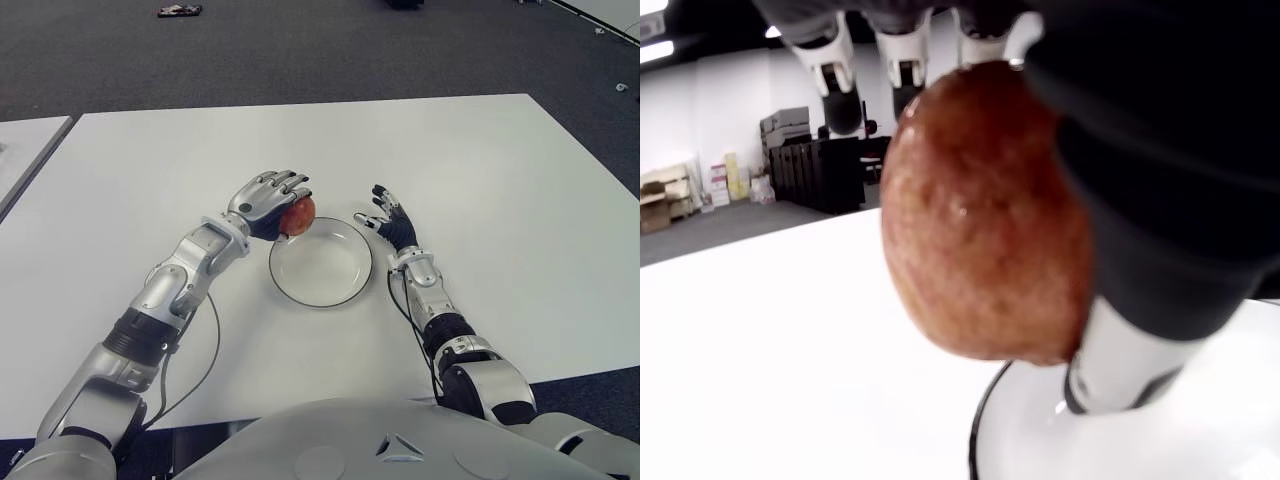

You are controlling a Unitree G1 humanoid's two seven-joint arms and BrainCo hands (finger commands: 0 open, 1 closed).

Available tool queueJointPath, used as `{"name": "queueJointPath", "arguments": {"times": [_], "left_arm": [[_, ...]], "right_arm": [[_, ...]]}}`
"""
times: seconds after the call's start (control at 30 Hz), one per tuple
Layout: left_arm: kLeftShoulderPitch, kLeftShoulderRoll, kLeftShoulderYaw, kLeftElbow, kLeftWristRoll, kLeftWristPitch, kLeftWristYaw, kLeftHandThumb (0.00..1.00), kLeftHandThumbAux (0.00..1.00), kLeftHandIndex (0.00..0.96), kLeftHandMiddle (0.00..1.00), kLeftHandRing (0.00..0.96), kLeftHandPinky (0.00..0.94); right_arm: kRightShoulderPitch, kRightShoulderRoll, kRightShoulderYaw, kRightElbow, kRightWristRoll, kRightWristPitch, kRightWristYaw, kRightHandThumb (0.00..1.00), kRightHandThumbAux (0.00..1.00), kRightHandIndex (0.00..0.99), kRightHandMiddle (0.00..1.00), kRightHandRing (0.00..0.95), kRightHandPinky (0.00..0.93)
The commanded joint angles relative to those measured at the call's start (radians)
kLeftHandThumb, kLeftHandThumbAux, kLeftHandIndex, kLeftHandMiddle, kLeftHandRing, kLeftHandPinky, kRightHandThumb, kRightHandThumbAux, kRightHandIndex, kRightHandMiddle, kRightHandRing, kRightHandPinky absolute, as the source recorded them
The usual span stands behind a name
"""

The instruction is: Put the apples into the plate.

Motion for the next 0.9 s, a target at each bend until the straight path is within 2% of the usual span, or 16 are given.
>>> {"name": "queueJointPath", "arguments": {"times": [0.03, 0.27, 0.6, 0.67, 0.77, 0.9], "left_arm": [[0.003, 0.006, -0.018, -0.004, 0.025, -0.007, 0.024, 0.162, 0.056, 0.000, 0.000, 0.000, 0.000], [-0.003, 0.020, -0.029, -0.003, 0.030, -0.044, 0.035, 0.194, 0.052, 0.000, 0.000, 0.000, 0.000], [-0.030, 0.047, -0.020, 0.003, -0.008, -0.092, -0.007, 0.221, 0.054, 0.000, 0.000, 0.000, 0.000], [-0.026, 0.032, -0.005, 0.007, -0.064, -0.090, -0.027, 0.216, 0.059, 0.000, 0.000, 0.000, 0.000], [-0.011, -0.023, 0.044, 0.023, -0.259, -0.072, -0.086, 0.200, 0.082, 0.000, 0.000, 0.000, 0.000], [0.003, -0.056, 0.073, 0.053, -0.424, -0.067, -0.138, 0.149, 0.146, 0.000, 0.000, 0.000, 0.000]], "right_arm": [[0.056, 0.004, 0.009, 0.043, -0.003, 0.068, 0.007, 0.076, 0.696, 0.000, 0.018, 0.053, 0.119], [0.051, 0.006, 0.011, 0.052, -0.005, 0.066, 0.004, 0.077, 0.697, 0.000, 0.019, 0.054, 0.122], [0.050, 0.015, 0.010, 0.056, -0.002, 0.062, 0.002, 0.077, 0.695, 0.005, 0.021, 0.050, 0.112], [0.050, 0.016, 0.010, 0.058, -0.002, 0.061, 0.001, 0.077, 0.693, 0.006, 0.020, 0.048, 0.107], [0.051, 0.016, 0.010, 0.060, -0.003, 0.059, -0.001, 0.080, 0.694, 0.007, 0.021, 0.050, 0.118], [0.051, 0.015, 0.010, 0.061, -0.005, 0.056, -0.003, 0.085, 0.697, 0.006, 0.021, 0.052, 0.119]]}}
